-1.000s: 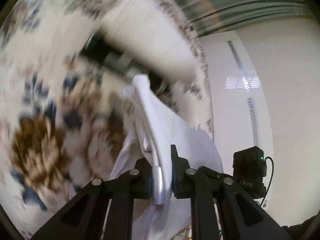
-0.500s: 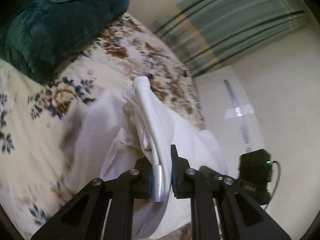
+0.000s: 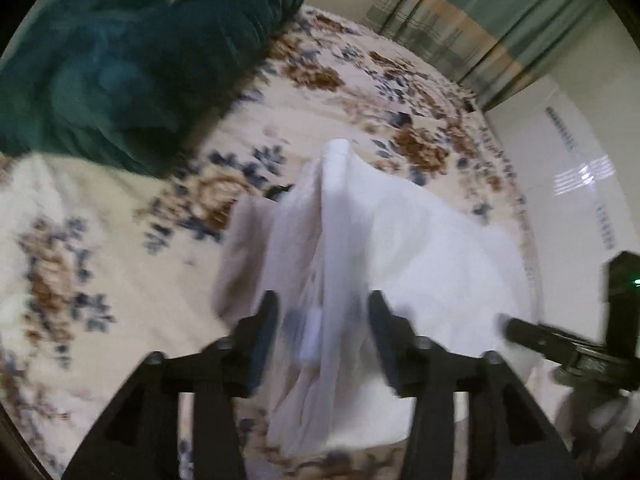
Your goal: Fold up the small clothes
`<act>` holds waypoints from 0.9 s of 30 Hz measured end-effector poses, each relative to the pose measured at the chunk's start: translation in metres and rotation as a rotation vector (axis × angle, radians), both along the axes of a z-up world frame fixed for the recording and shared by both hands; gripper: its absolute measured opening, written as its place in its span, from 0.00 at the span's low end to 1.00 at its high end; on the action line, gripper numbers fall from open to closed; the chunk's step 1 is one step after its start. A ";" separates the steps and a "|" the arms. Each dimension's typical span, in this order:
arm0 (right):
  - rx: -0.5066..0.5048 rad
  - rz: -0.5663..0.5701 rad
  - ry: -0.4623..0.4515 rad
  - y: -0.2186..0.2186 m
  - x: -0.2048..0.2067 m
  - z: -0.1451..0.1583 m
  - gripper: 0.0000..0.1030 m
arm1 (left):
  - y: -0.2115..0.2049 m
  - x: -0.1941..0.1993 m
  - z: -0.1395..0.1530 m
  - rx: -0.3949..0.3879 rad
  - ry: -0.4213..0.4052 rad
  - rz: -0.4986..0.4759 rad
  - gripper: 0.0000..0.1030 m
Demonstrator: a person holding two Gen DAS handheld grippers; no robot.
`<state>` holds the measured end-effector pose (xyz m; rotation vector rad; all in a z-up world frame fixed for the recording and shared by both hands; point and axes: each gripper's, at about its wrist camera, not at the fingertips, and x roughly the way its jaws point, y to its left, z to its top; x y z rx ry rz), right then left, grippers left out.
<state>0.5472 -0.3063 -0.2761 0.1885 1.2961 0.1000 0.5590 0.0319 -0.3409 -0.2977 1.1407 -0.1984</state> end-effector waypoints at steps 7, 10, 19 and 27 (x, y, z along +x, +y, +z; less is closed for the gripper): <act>-0.324 -0.109 -0.047 0.008 -0.070 0.033 1.00 | -0.023 -0.043 0.020 0.235 -0.021 0.020 1.00; -0.367 -0.132 -0.082 0.011 -0.094 0.057 1.00 | -0.029 -0.060 0.038 0.263 -0.031 0.024 1.00; -0.429 -0.195 -0.269 0.029 -0.195 0.190 1.00 | -0.046 -0.156 0.149 0.309 -0.187 0.031 1.00; -0.435 -0.186 -0.427 0.054 -0.304 0.306 1.00 | -0.051 -0.242 0.244 0.320 -0.304 0.039 1.00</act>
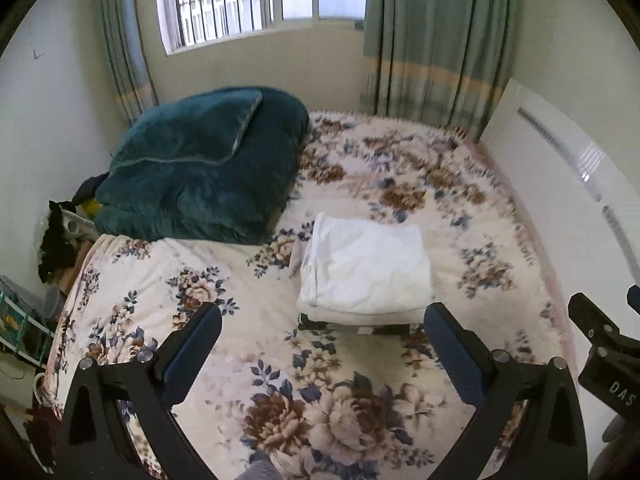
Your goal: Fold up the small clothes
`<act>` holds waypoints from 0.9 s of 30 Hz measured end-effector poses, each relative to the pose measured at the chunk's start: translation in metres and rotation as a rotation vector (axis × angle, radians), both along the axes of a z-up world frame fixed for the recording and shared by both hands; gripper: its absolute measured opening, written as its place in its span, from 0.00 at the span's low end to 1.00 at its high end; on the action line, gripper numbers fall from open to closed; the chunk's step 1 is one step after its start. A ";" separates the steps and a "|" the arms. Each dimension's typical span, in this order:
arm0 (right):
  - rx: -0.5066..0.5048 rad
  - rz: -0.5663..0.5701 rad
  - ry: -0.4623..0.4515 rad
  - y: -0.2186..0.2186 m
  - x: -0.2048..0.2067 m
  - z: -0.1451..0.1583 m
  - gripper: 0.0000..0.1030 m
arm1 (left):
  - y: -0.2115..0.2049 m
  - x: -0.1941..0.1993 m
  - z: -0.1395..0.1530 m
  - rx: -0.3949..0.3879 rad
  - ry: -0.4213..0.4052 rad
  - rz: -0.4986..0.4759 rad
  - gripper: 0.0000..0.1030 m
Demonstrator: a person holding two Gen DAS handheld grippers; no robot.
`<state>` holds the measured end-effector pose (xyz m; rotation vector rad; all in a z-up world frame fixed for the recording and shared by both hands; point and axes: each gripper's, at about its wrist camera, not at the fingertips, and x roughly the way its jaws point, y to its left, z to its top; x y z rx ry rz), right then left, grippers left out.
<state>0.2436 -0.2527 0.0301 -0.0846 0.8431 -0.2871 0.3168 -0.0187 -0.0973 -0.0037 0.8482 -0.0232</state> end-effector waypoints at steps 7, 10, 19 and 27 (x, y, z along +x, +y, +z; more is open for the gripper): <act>-0.002 0.041 -0.108 0.017 -0.080 0.074 1.00 | -0.001 -0.061 0.059 0.005 -0.072 0.001 1.00; -0.001 0.053 -0.149 0.021 -0.108 0.099 1.00 | -0.003 -0.085 0.075 0.000 -0.092 -0.004 1.00; 0.027 0.066 -0.208 0.017 -0.163 0.137 1.00 | -0.009 -0.129 0.099 -0.005 -0.125 -0.005 1.00; 0.031 0.087 -0.220 0.013 -0.180 0.150 1.00 | -0.009 -0.147 0.112 -0.011 -0.155 0.010 1.00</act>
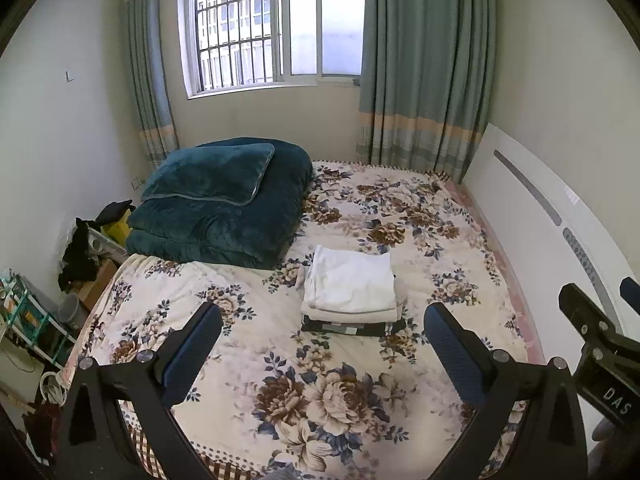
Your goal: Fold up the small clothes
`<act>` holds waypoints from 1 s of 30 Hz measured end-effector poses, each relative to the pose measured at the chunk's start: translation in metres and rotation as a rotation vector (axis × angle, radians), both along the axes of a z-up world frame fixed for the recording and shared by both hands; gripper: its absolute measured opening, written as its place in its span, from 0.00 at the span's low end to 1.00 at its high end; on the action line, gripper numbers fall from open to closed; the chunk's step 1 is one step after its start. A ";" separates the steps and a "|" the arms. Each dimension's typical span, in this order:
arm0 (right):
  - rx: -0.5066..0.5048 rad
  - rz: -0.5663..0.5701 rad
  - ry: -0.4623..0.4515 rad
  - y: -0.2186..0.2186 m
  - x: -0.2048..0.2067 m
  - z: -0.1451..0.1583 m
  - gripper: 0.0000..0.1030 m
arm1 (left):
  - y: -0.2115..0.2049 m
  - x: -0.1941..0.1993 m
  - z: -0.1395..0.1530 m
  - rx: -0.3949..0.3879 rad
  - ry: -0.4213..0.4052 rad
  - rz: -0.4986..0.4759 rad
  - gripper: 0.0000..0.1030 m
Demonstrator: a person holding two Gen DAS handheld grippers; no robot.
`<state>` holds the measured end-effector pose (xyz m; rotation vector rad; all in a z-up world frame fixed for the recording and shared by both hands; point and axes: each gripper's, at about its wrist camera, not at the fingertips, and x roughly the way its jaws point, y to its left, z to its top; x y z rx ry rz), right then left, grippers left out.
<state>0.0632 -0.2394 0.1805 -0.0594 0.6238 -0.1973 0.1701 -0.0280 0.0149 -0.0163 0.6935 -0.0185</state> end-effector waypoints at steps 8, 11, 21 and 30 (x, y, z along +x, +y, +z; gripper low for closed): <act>0.010 0.020 0.005 -0.003 -0.004 0.006 1.00 | -0.003 -0.008 0.006 0.013 0.009 0.013 1.00; 0.009 0.026 0.005 -0.003 -0.005 0.008 1.00 | -0.005 -0.010 0.007 0.013 0.006 0.014 1.00; 0.010 0.040 0.007 0.001 -0.005 0.009 1.00 | -0.008 -0.014 0.007 0.014 0.020 0.015 1.00; 0.016 0.052 0.015 0.002 -0.004 0.007 1.00 | -0.009 -0.017 0.007 0.016 0.019 0.017 1.00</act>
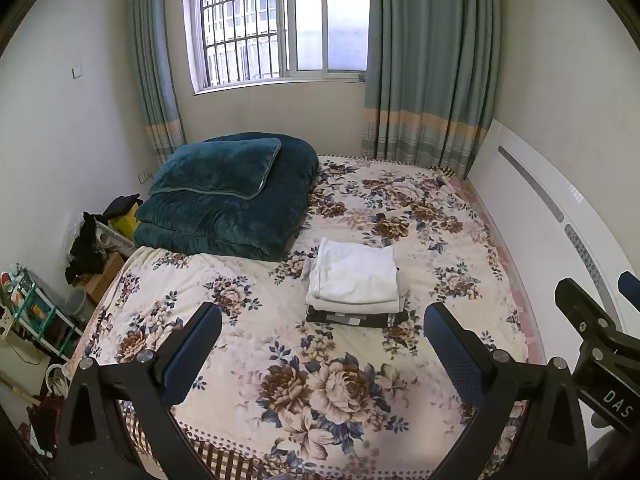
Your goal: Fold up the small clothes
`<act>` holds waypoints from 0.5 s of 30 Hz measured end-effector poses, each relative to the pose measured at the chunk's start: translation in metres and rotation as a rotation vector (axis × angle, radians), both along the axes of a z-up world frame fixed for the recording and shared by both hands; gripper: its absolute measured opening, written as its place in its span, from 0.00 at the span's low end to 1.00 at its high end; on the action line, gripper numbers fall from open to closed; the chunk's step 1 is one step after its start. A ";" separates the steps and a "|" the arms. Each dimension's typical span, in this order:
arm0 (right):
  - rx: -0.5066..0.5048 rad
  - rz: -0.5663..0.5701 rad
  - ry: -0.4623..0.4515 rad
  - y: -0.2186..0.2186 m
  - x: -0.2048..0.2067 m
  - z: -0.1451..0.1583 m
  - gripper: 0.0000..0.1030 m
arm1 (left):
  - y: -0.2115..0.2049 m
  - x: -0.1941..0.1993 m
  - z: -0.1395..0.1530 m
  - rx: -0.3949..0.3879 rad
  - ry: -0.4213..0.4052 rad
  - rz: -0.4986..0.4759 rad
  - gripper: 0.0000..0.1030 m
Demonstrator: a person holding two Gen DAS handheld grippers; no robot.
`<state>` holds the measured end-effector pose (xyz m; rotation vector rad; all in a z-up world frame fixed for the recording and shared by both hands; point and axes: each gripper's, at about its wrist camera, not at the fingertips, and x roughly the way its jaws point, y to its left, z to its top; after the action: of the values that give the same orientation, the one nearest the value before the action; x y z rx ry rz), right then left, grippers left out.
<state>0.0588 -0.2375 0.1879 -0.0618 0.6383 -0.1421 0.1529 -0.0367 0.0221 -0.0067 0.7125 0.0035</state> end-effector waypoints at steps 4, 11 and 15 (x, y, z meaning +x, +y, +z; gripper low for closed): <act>0.000 0.001 -0.003 -0.001 -0.001 0.001 1.00 | 0.003 -0.004 0.002 -0.002 -0.007 0.006 1.00; 0.000 0.002 -0.001 -0.001 -0.001 0.001 1.00 | 0.006 -0.004 0.004 -0.005 -0.006 0.012 1.00; 0.001 0.002 -0.001 -0.001 -0.002 0.000 1.00 | 0.008 -0.004 0.004 -0.004 -0.006 0.015 1.00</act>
<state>0.0572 -0.2385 0.1880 -0.0614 0.6377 -0.1404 0.1489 -0.0291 0.0262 -0.0157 0.7060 0.0162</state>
